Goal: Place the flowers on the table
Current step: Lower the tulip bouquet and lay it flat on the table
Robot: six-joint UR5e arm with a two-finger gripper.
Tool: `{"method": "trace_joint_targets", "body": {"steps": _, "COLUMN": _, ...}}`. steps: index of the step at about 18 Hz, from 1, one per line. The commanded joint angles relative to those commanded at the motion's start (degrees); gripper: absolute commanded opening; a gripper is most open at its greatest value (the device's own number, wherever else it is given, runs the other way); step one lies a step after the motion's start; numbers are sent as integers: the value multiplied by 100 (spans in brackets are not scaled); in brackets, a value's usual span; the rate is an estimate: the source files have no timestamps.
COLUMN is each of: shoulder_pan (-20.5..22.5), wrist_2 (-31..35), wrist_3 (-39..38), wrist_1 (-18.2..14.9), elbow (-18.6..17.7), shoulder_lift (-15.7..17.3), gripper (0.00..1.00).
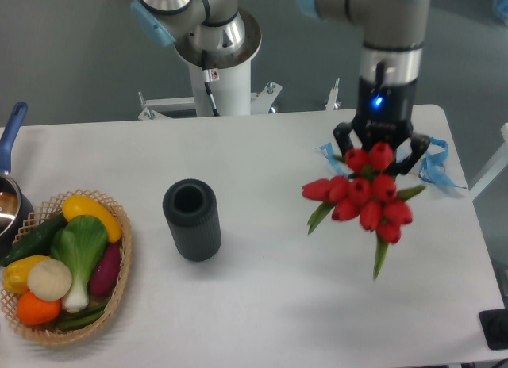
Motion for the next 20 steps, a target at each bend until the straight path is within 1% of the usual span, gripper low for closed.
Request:
{"method": "trace_joint_targets", "body": {"steps": 4, "shoulder_pan": -326, "wrist_2": 1107, "wrist_3": 334, "wrist_1": 9, "elbow": 35, "shoulder_lift": -465, "gripper": 36}}
{"method": "trace_joint_targets", "body": {"steps": 7, "shoulder_pan": -466, "wrist_2": 1583, "wrist_3": 370, "wrist_1": 35, "elbow": 44, "shoulder_lift": -879, "gripper": 36}}
{"method": "trace_joint_targets", "body": {"steps": 8, "shoulder_pan": -493, "wrist_2": 1741, "wrist_3": 370, "wrist_1": 44, "elbow": 53, "shoulder_lift": -1071, "gripper": 36}}
{"method": "trace_joint_targets", "body": {"steps": 10, "shoulder_pan": -563, "wrist_2": 1813, "wrist_3": 370, "wrist_1": 70, "elbow": 140, "shoulder_lift": -1371, "gripper": 36}}
{"method": "trace_joint_targets", "body": {"steps": 14, "shoulder_pan": -599, "wrist_2": 1804, "wrist_3": 378, "wrist_1": 97, "elbow": 255, "shoulder_lift": -1820, "gripper": 36}}
{"method": "trace_joint_targets", "body": {"steps": 16, "shoulder_pan": -634, "wrist_2": 1804, "wrist_3": 361, "wrist_1": 79, "elbow": 334, "shoulder_lift": -1917, "gripper": 36}}
{"method": "trace_joint_targets", "body": {"steps": 20, "shoulder_pan": -643, "wrist_2": 1795, "wrist_3": 369, "wrist_1": 123, "elbow": 352, "shoulder_lift": -2005, "gripper": 37}}
